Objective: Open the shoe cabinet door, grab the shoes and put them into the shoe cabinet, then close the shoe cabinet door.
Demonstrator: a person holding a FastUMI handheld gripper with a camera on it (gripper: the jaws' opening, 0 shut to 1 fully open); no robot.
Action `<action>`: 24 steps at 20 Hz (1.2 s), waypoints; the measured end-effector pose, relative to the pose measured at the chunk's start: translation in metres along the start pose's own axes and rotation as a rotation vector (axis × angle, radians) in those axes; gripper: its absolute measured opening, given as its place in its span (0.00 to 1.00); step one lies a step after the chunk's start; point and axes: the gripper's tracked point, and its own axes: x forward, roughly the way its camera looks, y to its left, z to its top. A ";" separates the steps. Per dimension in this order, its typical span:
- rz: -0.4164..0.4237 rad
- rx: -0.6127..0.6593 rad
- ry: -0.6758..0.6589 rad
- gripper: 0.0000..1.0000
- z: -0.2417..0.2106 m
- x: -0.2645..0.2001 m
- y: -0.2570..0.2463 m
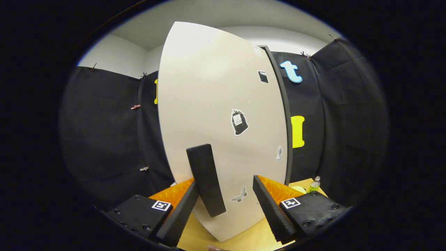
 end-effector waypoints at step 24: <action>-0.052 -0.094 -0.025 1.00 0.002 0.005 0.034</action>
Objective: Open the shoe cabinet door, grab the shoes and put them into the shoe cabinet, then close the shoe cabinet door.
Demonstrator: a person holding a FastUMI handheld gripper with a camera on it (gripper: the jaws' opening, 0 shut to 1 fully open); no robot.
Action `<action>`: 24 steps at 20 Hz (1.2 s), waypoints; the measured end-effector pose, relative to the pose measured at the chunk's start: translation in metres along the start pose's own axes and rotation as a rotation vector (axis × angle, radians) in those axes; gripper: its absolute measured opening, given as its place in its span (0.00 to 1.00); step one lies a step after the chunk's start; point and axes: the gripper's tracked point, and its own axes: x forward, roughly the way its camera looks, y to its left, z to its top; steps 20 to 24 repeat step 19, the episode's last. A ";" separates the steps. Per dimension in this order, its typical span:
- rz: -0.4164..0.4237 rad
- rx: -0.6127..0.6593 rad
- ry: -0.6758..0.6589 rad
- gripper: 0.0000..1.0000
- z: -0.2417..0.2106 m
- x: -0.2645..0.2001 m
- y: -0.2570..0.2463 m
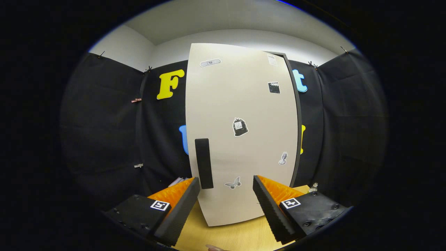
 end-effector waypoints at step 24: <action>-0.016 -0.026 0.023 1.00 -0.008 0.004 -0.005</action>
